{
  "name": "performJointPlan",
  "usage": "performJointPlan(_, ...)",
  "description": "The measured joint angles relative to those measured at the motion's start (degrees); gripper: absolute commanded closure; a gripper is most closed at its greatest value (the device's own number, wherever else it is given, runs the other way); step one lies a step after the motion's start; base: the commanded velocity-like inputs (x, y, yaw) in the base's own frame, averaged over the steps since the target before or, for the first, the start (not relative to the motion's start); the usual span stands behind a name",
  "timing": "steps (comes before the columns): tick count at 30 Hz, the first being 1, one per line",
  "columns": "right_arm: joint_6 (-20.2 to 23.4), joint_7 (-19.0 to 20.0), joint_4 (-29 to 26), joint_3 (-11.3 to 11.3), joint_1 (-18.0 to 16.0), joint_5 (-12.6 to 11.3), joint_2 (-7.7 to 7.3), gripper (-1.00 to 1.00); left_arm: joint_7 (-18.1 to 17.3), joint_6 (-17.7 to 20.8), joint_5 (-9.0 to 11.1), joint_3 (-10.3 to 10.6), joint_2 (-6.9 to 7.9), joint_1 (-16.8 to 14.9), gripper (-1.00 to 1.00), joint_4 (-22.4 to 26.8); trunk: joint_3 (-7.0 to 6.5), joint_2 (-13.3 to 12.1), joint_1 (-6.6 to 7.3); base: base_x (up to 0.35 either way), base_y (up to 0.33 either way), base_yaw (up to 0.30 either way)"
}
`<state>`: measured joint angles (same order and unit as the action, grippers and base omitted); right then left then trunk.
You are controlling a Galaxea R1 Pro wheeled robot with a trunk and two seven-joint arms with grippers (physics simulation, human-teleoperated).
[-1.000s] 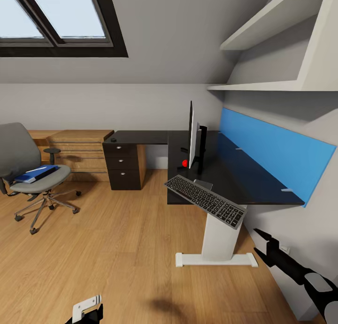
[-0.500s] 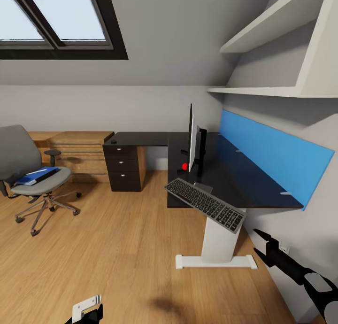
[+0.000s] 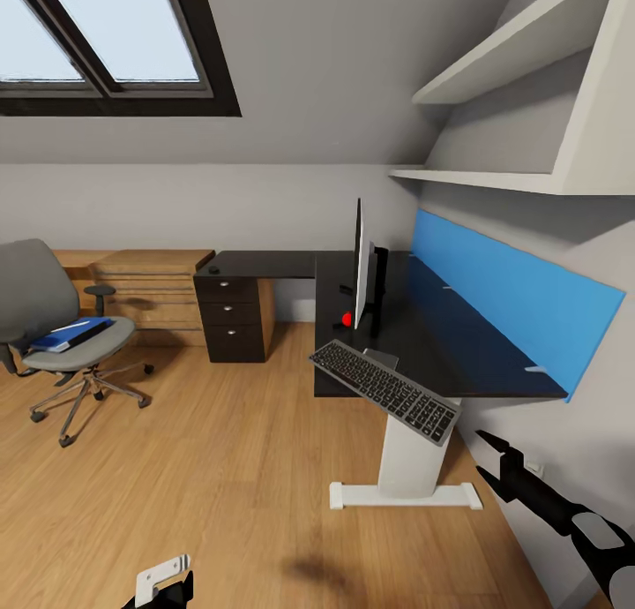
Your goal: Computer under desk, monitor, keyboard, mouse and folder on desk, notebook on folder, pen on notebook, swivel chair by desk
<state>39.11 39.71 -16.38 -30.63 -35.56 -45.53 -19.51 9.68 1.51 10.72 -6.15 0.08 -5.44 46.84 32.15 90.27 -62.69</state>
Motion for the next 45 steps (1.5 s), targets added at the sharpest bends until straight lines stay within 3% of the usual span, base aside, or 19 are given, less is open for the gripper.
performJointPlan(30, -0.18, -1.21, -0.01, 0.13, 0.01, 0.22, 0.42, -1.0, -0.01, 0.0, 0.0, 0.0, 0.0, 0.0, -1.0, 0.01, 0.0, 0.0, 0.0, 0.0, 0.0, 0.0)
performJointPlan(45, -0.27, -1.43, -3.79, 3.84, -0.03, 1.95, 2.66, -1.0, -0.01, 0.0, -0.01, 0.02, 0.03, 0.0, -1.0, 0.01, 0.0, 0.0, 0.0, 0.0, 0.0, 0.0)
